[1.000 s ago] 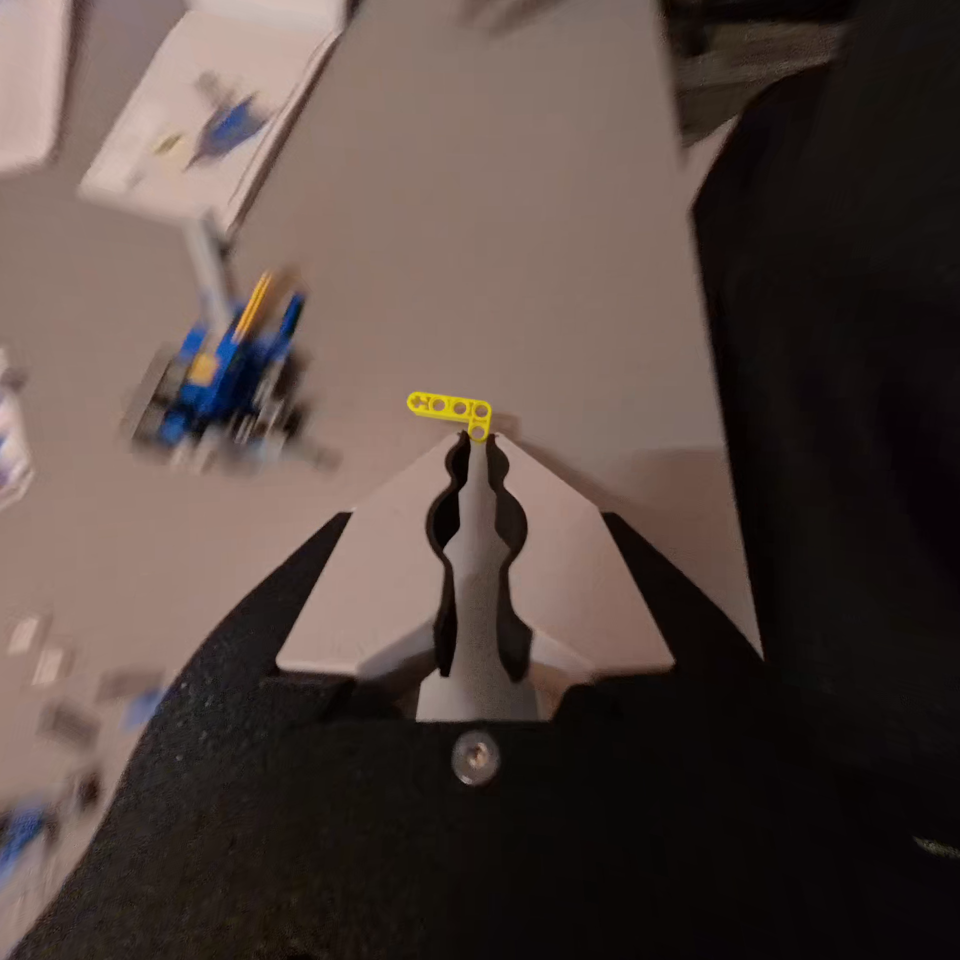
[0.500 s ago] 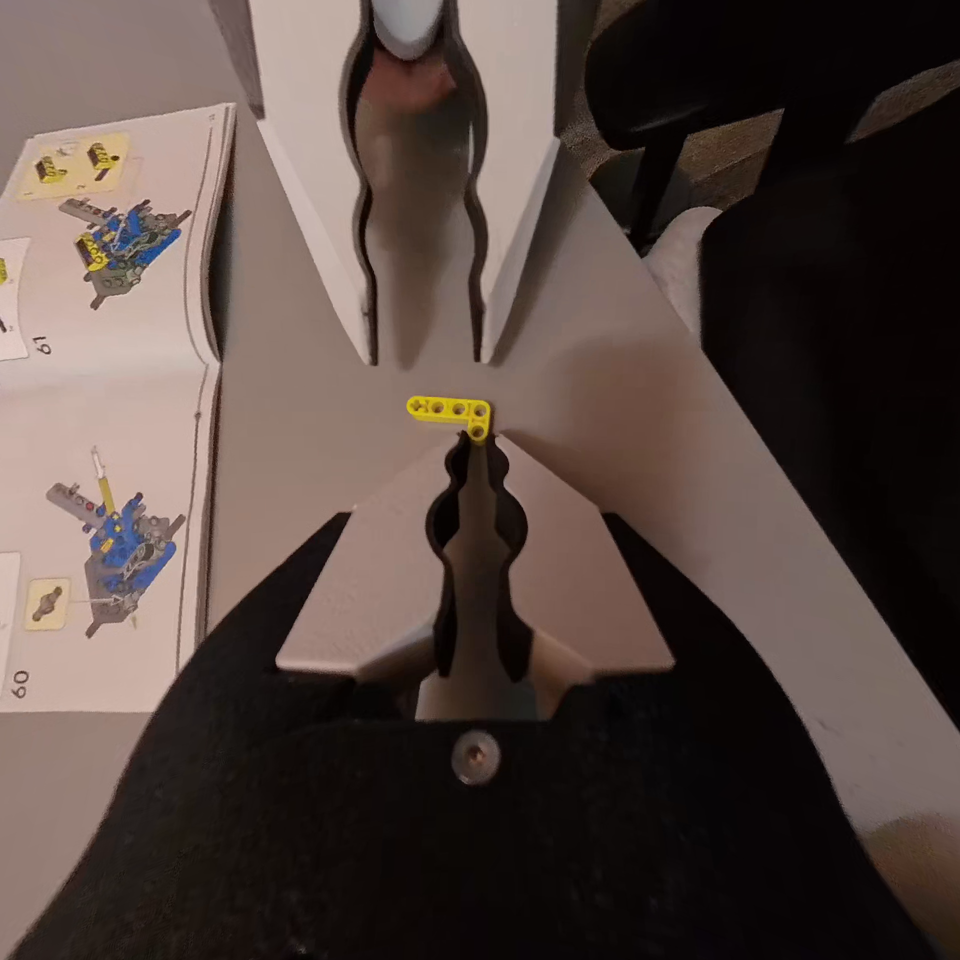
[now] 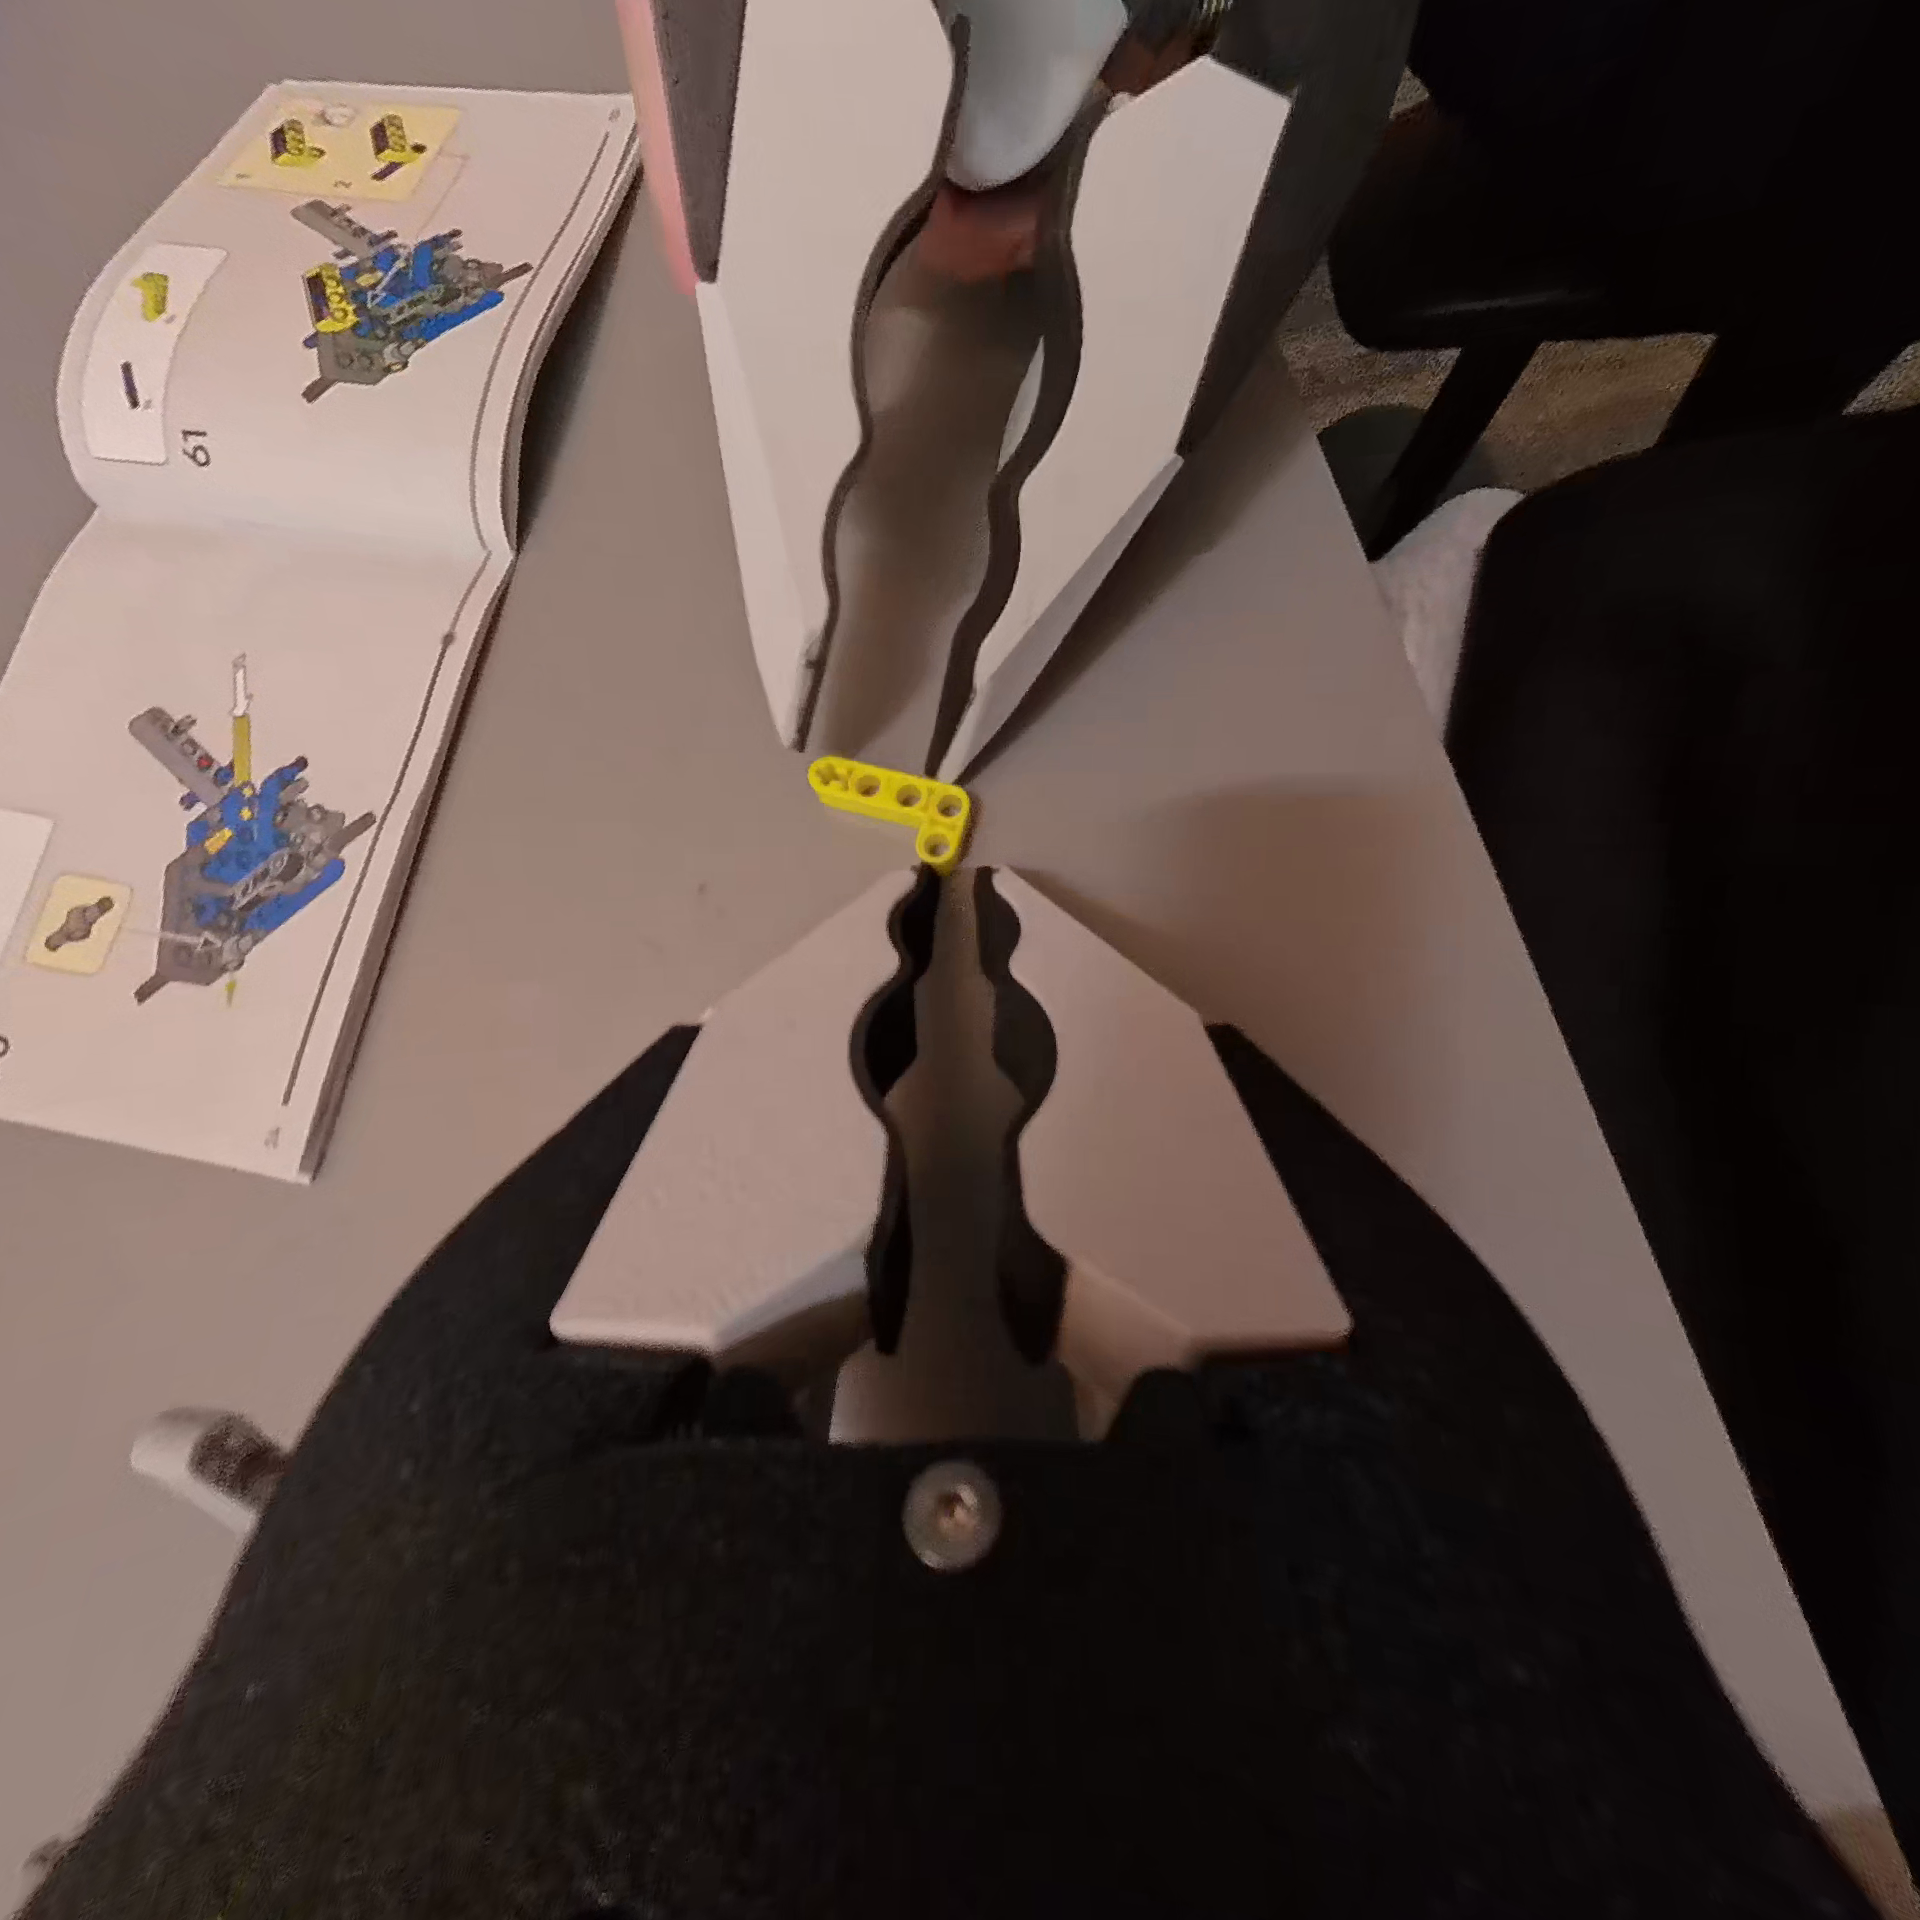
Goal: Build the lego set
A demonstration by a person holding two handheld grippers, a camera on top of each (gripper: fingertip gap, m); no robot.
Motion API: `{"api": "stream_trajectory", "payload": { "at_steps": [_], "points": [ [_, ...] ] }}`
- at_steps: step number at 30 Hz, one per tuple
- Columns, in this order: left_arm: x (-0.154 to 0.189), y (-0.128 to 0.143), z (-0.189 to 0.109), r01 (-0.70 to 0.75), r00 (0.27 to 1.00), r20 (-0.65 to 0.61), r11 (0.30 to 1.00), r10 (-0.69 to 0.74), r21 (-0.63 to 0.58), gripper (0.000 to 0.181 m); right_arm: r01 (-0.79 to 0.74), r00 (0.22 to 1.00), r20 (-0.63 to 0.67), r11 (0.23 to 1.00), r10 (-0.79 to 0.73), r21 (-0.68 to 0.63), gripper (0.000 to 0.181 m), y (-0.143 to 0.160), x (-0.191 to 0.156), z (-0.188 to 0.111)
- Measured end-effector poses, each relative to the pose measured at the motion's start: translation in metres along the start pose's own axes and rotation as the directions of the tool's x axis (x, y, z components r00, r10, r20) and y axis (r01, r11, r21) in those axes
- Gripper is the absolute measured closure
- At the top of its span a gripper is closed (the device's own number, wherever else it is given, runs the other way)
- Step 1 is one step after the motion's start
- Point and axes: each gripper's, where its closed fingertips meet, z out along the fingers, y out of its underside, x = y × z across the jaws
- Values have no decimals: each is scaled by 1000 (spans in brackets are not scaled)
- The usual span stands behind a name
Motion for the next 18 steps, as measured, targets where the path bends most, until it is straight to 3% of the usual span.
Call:
{"api": "stream_trajectory", "payload": {
  "at_steps": [8, 12, 18],
  "points": [
    [-8, 20, -21, 45, 992, 117, 998, -40, -46, 176, 54, 998, 12, 998, -54, -19, 170, -11, -7, 16],
    [-5, 17, -27, 27, 985, 172, 999, -23, -24, 167, 50, 999, 10, 999, -50, -15, 172, -20, -10, 25],
    [0, 7, -33, -143, 957, 247, 989, 151, -48, 158, -38, 998, 47, 999, 39, -13, 175, -25, -11, 29]
  ]
}}
